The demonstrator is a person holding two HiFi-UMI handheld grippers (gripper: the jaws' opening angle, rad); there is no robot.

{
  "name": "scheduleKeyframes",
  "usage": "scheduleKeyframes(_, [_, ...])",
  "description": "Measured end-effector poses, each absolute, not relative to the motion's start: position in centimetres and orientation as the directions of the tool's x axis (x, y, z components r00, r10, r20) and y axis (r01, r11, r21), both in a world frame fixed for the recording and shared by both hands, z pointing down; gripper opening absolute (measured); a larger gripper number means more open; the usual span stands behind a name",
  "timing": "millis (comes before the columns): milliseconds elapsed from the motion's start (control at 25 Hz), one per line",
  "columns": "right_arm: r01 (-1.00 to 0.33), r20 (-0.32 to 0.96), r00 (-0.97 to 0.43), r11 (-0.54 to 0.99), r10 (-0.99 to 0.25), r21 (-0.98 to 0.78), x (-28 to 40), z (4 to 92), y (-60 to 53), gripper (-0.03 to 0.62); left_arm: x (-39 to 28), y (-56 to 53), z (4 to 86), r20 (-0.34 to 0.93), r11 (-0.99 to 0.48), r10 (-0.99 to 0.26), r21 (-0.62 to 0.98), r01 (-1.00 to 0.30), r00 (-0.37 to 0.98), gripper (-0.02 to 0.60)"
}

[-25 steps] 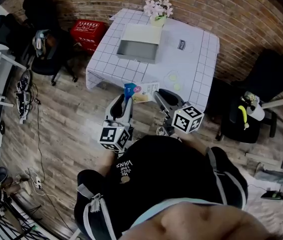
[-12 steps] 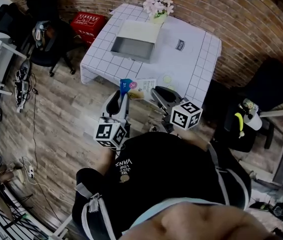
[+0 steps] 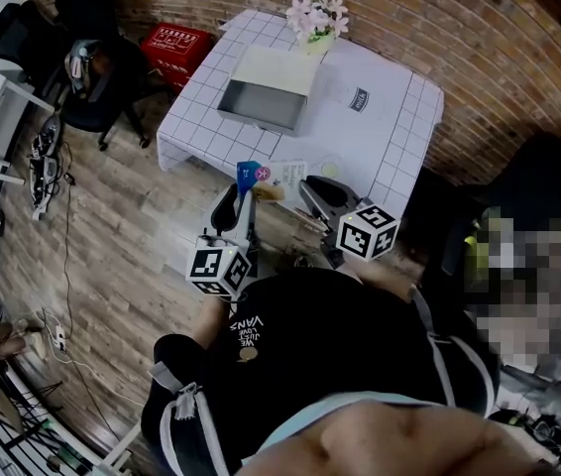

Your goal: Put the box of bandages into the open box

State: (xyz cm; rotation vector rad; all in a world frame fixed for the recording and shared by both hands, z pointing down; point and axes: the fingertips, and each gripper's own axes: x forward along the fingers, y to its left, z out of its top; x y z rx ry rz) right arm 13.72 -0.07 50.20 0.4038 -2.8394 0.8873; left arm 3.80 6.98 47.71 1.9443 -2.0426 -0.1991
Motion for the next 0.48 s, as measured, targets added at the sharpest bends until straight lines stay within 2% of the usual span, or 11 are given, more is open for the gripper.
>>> scheduleKeyframes(480, [-0.378,0.214,-0.926,0.748,-0.312,-0.546,8.7,50.6,-3.0,0.055,-1.9,3.0,47.9,0.123,-0.026,-0.99,0.318,-0.948,0.068,0.12])
